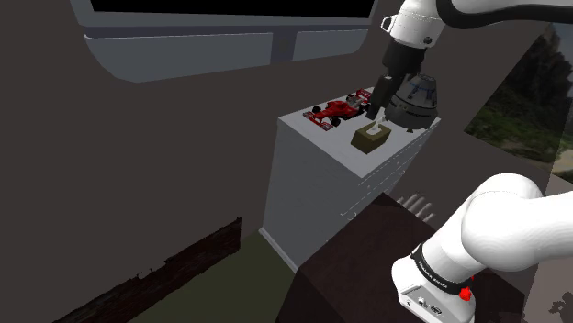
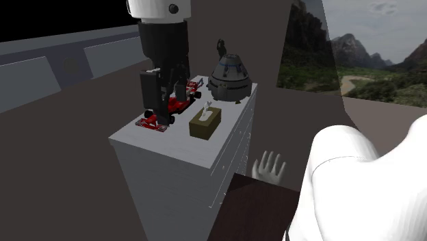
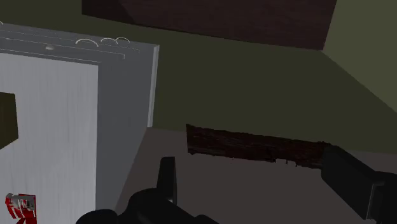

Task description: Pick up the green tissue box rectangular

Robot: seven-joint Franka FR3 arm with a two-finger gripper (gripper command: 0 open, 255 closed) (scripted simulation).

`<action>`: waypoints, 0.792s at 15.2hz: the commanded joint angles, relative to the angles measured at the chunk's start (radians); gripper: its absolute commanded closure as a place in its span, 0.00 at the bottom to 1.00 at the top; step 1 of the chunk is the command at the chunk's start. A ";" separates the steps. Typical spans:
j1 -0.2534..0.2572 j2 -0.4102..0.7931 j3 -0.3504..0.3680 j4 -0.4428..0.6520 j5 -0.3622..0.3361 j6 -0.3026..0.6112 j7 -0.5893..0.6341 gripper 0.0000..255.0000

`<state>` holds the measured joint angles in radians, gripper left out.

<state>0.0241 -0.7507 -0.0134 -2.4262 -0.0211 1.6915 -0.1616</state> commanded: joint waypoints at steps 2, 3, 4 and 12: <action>-0.012 0.015 -0.020 -0.003 -0.004 0.024 -0.007 0.00; -0.024 0.031 -0.040 -0.004 -0.007 0.048 -0.014 0.00; -0.035 0.048 -0.061 -0.005 -0.009 0.072 -0.022 0.00; -0.107 0.214 -0.225 0.019 0.004 0.255 -0.093 0.00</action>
<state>-0.0755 -0.5595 -0.2181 -2.4089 -0.0224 1.9193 -0.2450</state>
